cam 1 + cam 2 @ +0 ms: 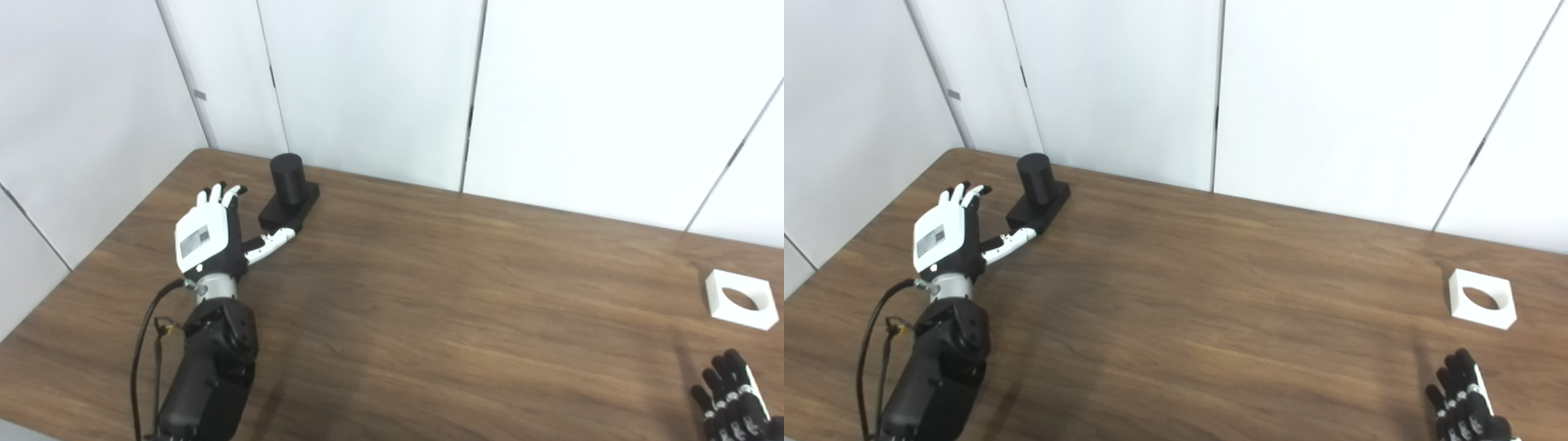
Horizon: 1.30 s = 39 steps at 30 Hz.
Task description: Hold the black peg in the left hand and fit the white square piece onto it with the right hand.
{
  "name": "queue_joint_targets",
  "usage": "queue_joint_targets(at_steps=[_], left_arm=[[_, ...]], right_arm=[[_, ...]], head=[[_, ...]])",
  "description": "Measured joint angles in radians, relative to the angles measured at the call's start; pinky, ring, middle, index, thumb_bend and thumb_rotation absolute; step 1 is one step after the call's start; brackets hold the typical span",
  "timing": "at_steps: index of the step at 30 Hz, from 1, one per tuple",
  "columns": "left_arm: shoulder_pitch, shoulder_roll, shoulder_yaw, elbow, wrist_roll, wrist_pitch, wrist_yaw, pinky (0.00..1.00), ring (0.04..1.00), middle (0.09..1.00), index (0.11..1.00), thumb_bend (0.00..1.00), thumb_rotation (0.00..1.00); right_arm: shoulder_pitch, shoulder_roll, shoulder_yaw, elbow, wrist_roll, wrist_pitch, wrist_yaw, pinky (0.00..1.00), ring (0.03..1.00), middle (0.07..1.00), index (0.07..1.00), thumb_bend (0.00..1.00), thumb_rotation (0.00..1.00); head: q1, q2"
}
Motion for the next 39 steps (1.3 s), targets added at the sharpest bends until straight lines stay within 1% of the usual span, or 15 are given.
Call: queue_joint_targets(at_steps=[3, 6, 9, 13, 21, 31, 33, 36, 39], left_arm=[[-0.035, 0.009, -0.004, 0.064, -0.004, 0.001, 0.025, 0.94, 0.976, 0.956, 0.845, 0.88, 0.69], [-0.077, 0.014, -0.019, 0.135, -0.013, 0.001, 0.052, 0.94, 0.977, 0.962, 0.858, 0.87, 0.67], [-0.110, 0.027, -0.044, 0.200, -0.020, 0.003, 0.052, 0.95, 0.986, 0.972, 0.880, 0.90, 0.71], [-0.154, 0.036, -0.069, 0.270, -0.023, 0.006, 0.049, 0.96, 0.987, 0.969, 0.878, 0.93, 0.71], [-0.210, 0.036, -0.101, 0.359, -0.072, 0.006, 0.054, 0.92, 0.961, 0.943, 0.855, 0.98, 0.73], [-0.250, 0.037, -0.140, 0.507, -0.112, 0.006, 0.094, 0.92, 0.935, 0.917, 0.827, 0.94, 0.72], [-0.264, 0.040, -0.150, 0.539, -0.110, 0.007, 0.108, 0.91, 0.929, 0.916, 0.823, 0.93, 0.72], [-0.284, 0.049, -0.158, 0.573, -0.099, 0.007, 0.112, 0.90, 0.924, 0.915, 0.825, 0.93, 0.73], [-0.294, 0.053, -0.160, 0.587, -0.072, 0.007, 0.112, 0.90, 0.923, 0.917, 0.836, 0.94, 0.74]], right_arm=[[0.002, 0.001, 0.003, -0.003, -0.006, 0.001, -0.001, 1.00, 1.000, 1.000, 1.000, 0.77, 1.00], [0.003, 0.001, 0.004, -0.004, -0.008, 0.002, -0.003, 1.00, 1.000, 1.000, 1.000, 0.76, 1.00], [0.003, 0.002, 0.005, -0.005, -0.009, 0.000, -0.003, 1.00, 1.000, 1.000, 1.000, 0.77, 1.00], [0.006, 0.002, 0.006, -0.006, -0.010, -0.003, -0.003, 1.00, 1.000, 1.000, 1.000, 0.75, 1.00], [0.008, 0.002, 0.010, -0.009, -0.015, -0.003, -0.005, 1.00, 1.000, 1.000, 1.000, 0.75, 1.00], [0.015, 0.009, 0.019, -0.025, -0.041, 0.003, -0.021, 1.00, 1.000, 1.000, 1.000, 0.71, 1.00], [0.016, 0.011, 0.020, -0.027, -0.051, 0.003, -0.024, 1.00, 1.000, 1.000, 1.000, 0.70, 1.00], [0.016, 0.015, 0.021, -0.027, -0.052, 0.002, -0.026, 1.00, 1.000, 1.000, 1.000, 0.68, 1.00], [0.016, 0.016, 0.021, -0.027, -0.049, 0.002, -0.026, 1.00, 1.000, 1.000, 1.000, 0.69, 1.00]], head=[[-0.003, 0.003], [-0.006, 0.005], [-0.012, 0.005], [-0.017, 0.008], [-0.025, 0.009], [-0.026, 0.011], [-0.028, 0.009], [-0.029, 0.011], [-0.029, 0.012]])
